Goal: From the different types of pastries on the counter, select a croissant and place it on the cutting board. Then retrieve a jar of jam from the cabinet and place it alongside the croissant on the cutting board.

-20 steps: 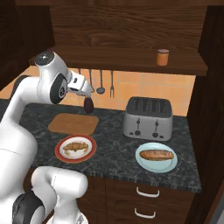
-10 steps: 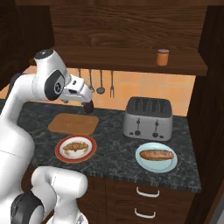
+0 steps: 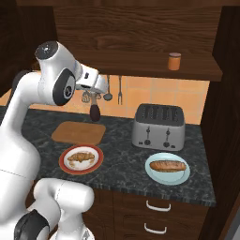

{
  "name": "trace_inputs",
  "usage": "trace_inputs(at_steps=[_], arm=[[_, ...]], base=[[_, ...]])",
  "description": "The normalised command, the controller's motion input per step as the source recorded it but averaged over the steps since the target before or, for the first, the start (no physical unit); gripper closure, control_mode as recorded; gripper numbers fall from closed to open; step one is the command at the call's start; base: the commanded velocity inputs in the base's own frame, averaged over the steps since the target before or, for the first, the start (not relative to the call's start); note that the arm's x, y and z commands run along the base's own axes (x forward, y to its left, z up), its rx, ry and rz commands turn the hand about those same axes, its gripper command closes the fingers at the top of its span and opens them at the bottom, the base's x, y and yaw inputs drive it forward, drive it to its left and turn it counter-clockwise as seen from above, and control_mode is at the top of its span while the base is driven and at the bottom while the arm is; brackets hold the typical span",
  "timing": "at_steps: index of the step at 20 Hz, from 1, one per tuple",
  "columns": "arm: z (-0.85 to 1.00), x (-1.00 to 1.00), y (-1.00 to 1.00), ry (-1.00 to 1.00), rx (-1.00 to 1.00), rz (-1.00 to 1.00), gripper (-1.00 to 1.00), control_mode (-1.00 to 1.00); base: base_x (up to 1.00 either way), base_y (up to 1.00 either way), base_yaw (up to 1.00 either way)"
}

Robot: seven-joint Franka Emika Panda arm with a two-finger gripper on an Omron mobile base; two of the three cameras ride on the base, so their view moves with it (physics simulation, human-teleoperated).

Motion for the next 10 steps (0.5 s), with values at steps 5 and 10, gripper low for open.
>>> trace_inputs(at_steps=[5, 10], arm=[[0.73, -0.01, -0.59, -0.37, 0.04, 0.01, -1.0, -1.0], [0.43, 0.5, -0.31, -0.01, 0.01, 0.0, -1.0, -1.0]], base=[[0.0, 0.0, 0.0], [0.0, 0.0, 0.0]])
